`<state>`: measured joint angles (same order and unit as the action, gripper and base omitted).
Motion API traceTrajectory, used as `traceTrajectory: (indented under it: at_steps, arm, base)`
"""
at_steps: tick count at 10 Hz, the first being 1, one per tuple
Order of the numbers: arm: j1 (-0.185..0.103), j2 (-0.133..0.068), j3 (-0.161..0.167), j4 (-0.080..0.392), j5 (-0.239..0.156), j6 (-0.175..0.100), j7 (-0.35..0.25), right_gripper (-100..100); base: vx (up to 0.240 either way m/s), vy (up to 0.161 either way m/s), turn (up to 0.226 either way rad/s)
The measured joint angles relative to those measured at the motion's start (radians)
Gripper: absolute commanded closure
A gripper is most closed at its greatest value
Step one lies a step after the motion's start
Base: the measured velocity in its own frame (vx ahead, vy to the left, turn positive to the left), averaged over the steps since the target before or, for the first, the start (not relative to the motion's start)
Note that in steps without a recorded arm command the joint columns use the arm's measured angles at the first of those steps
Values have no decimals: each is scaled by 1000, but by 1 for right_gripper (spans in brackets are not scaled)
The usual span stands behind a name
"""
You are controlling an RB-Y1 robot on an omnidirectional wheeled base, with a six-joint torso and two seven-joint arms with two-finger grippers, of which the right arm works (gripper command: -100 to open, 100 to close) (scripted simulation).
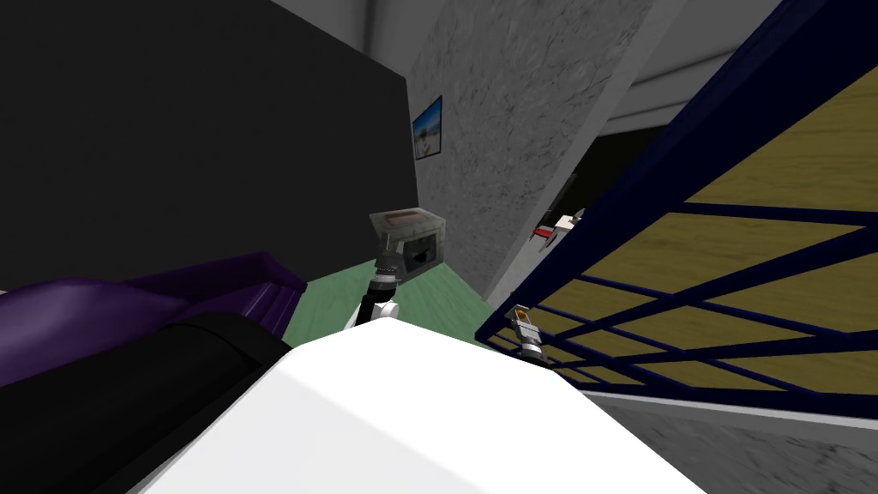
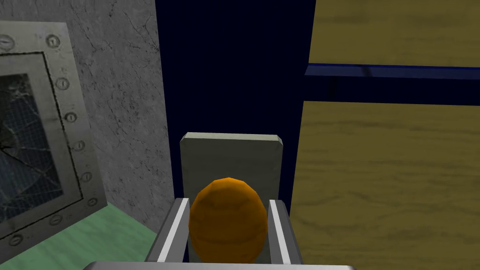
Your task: Pull the door open
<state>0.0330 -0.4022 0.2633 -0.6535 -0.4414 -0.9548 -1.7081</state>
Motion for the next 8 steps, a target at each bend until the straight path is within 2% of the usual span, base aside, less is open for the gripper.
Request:
traceTrajectory:
  at_steps: [1, 2, 3, 7, 8]
  arm:
    - [4, 1, 4, 1, 2, 2, -2, 100]
    - [11, -8, 14, 4, 9, -11, -14, 100]
    - [15, -17, 27, 11, 19, -31, -31, 100]
    - [70, -67, 78, -9, 57, -101, -92, 100]
    - [72, -73, 89, 4, 65, -117, -105, 100]
  base:
    - [-172, -48, 83]
    - [-209, -74, 114]
    - [-175, -41, 84]
    - [-200, -45, 65]
    - [-141, -19, 46]
